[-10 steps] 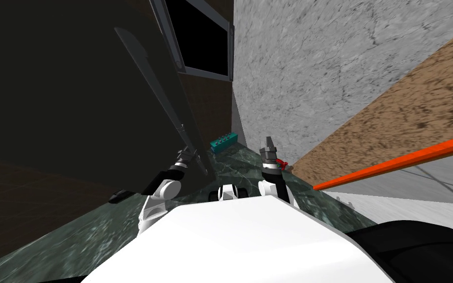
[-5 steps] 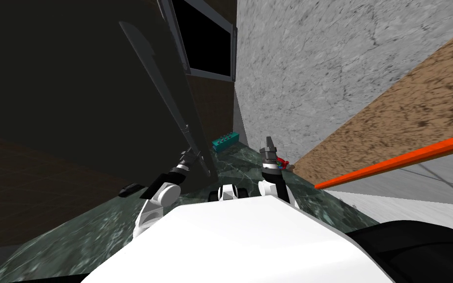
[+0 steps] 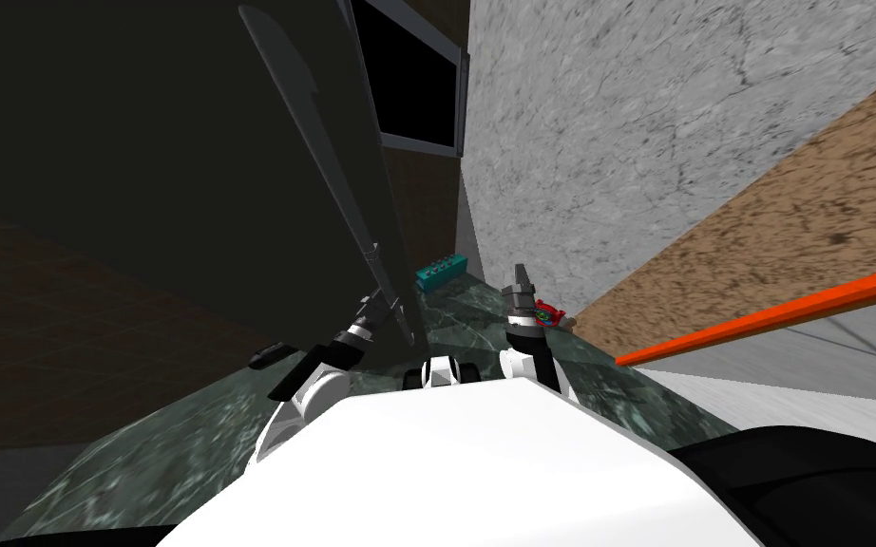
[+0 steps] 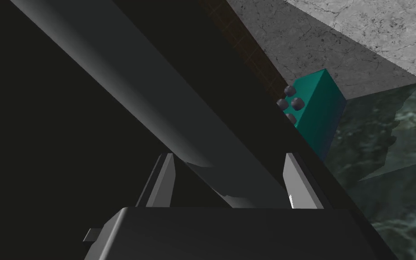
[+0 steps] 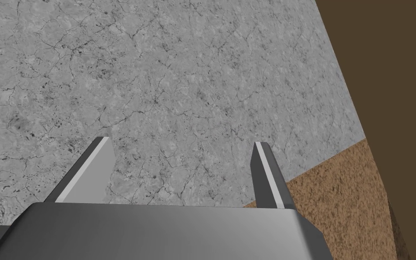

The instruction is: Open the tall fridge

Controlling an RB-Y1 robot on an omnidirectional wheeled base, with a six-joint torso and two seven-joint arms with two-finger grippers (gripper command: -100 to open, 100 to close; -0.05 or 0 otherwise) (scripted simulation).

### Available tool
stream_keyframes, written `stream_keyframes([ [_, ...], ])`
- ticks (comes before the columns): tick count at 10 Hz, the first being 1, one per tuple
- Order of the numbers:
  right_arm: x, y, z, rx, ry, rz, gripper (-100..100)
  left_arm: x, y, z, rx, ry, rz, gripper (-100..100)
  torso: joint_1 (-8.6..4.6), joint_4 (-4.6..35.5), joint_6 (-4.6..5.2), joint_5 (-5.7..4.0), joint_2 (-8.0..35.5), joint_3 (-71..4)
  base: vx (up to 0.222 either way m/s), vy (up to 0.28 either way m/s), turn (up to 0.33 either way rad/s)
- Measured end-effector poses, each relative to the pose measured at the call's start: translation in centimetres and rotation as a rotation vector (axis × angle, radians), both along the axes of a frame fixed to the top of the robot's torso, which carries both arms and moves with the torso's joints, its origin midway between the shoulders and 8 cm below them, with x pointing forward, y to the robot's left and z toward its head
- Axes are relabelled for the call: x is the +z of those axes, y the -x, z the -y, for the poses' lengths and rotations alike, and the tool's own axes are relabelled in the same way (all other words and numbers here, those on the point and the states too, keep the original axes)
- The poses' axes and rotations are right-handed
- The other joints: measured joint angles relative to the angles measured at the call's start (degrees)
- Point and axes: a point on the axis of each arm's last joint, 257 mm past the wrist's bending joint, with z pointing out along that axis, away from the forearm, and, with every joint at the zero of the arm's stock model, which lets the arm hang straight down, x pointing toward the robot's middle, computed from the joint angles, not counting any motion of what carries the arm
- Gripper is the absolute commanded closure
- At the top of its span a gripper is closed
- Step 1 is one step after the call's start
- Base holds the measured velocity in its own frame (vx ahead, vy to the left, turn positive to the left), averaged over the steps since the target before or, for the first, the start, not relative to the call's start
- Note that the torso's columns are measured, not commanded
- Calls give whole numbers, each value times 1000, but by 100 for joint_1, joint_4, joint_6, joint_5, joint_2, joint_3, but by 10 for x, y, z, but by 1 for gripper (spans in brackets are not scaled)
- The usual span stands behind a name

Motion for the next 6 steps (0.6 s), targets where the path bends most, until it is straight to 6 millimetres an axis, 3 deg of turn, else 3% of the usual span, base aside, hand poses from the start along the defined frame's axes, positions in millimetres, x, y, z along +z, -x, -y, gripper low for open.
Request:
stream_keyframes([
  [6, 0, 0, 0, 0, 0, 0, 0, 1, 53, 58, -160, -2, 0, 100, 4, 7, 5, 9, -2, -8, -60, 108, 58],
])
